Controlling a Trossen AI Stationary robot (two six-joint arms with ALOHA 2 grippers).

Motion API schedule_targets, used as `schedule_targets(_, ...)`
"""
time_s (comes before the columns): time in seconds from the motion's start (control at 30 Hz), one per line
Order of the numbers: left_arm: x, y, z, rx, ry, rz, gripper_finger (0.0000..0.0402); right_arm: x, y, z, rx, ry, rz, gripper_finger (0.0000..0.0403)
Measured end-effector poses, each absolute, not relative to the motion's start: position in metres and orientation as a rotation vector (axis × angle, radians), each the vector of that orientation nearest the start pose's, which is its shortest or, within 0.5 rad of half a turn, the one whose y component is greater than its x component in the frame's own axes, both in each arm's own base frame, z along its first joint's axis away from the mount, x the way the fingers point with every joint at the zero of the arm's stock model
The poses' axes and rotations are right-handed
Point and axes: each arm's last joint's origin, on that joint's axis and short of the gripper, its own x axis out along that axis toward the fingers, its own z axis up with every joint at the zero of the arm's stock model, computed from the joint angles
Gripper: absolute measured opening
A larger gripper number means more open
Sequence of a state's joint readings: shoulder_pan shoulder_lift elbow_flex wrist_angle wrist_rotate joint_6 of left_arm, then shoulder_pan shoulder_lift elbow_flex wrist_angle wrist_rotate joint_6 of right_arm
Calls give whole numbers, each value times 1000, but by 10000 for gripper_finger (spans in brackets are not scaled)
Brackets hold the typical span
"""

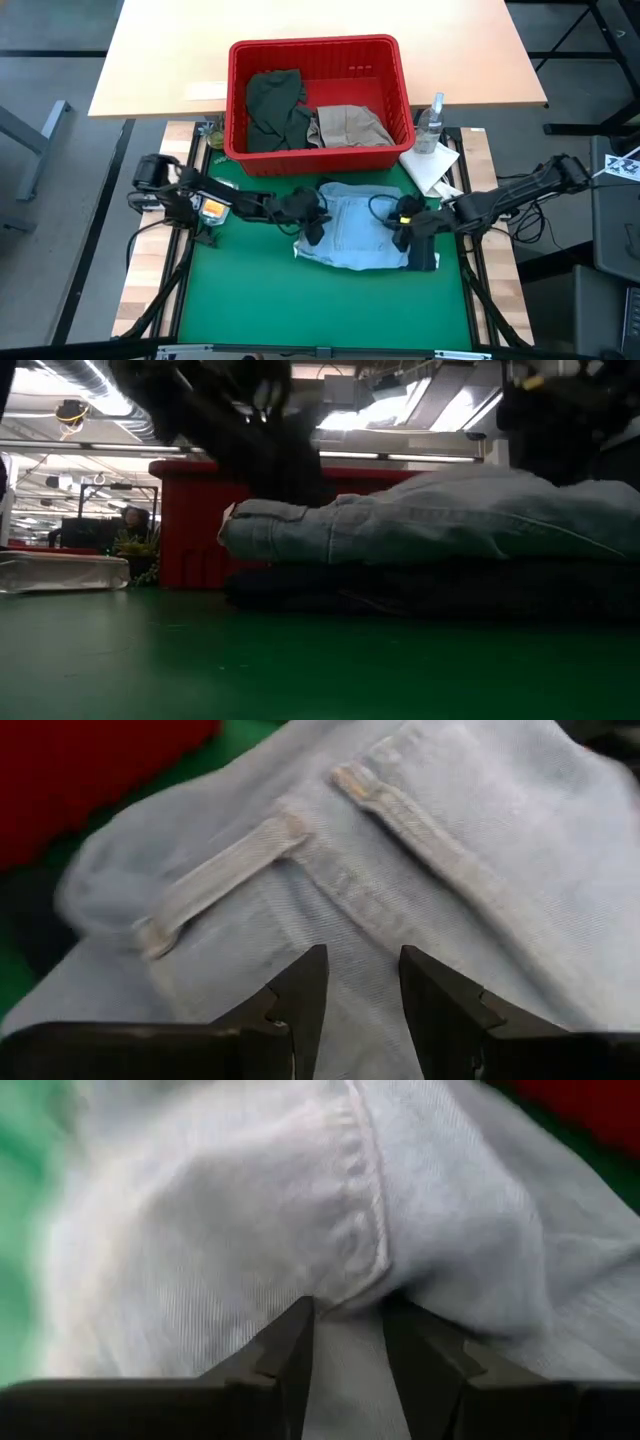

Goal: Fold laundry
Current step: Stack the light blue jeans on top of the dark blue jeans

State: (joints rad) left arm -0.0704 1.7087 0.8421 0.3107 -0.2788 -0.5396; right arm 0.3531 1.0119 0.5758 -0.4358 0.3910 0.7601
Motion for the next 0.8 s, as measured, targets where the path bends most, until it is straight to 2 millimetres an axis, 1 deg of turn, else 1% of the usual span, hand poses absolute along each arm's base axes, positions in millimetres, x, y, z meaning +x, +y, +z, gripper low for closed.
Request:
schedule_targets(0.1,346,-5,148,-424,516,390,124,171,52,194,411,882,-423,127)
schedule_targets(0.2,349,3,134,-428,550,408,124,164,49,187,406,977,-499,127)
schedule_targets(0.27,350,5,131,-430,559,413,124,163,49,184,392,1008,-515,127)
schedule_targets(0.37,349,5,131,-422,563,412,124,164,50,183,390,1017,-515,127)
schedule_targets(0.47,346,6,137,-399,563,407,124,164,49,183,394,1015,-512,127)
schedule_targets(0.53,344,5,145,-398,546,406,124,162,49,189,395,1014,-506,127)
schedule_targets(0.63,341,5,164,-402,490,393,124,162,48,204,378,984,-509,127)
schedule_targets(0.73,338,5,184,-415,420,377,124,162,46,227,337,928,-519,127)
schedule_targets(0.8,335,5,193,-420,392,371,124,162,46,239,312,902,-532,127)
